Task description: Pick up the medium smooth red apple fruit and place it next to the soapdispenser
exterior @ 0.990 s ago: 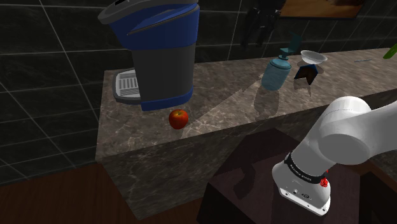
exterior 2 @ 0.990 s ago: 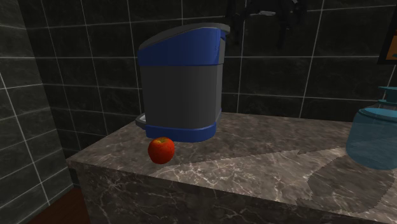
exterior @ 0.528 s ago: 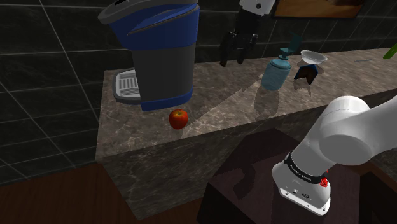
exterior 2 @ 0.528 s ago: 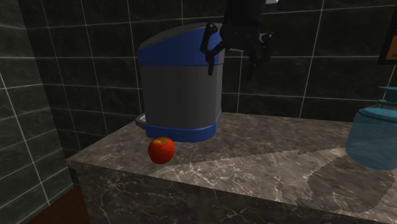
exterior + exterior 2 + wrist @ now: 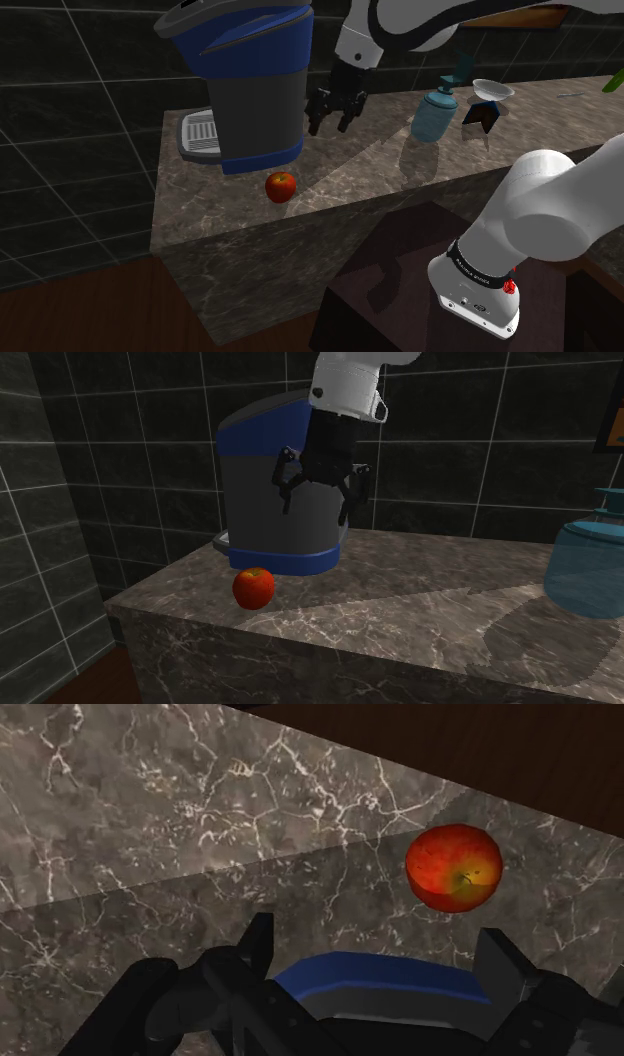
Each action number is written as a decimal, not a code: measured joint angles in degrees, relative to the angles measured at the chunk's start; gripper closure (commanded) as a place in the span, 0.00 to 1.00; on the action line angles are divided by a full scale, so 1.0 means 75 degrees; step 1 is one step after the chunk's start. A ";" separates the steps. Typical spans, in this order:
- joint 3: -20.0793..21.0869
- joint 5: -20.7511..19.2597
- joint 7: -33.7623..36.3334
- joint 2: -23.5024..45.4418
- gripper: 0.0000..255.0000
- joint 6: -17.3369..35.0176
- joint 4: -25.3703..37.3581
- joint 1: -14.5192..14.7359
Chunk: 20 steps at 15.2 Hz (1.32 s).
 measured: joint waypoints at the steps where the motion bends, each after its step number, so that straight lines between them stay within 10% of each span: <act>1: 0.0036 0.0112 0.0025 0.0156 0.00 0.0258 -0.0081 0.0048; 9: 0.0475 0.1105 0.0313 0.2183 0.00 0.2253 0.0201 0.0555; 20: 0.0647 0.1529 0.0184 0.3278 0.00 0.3318 0.0314 0.0762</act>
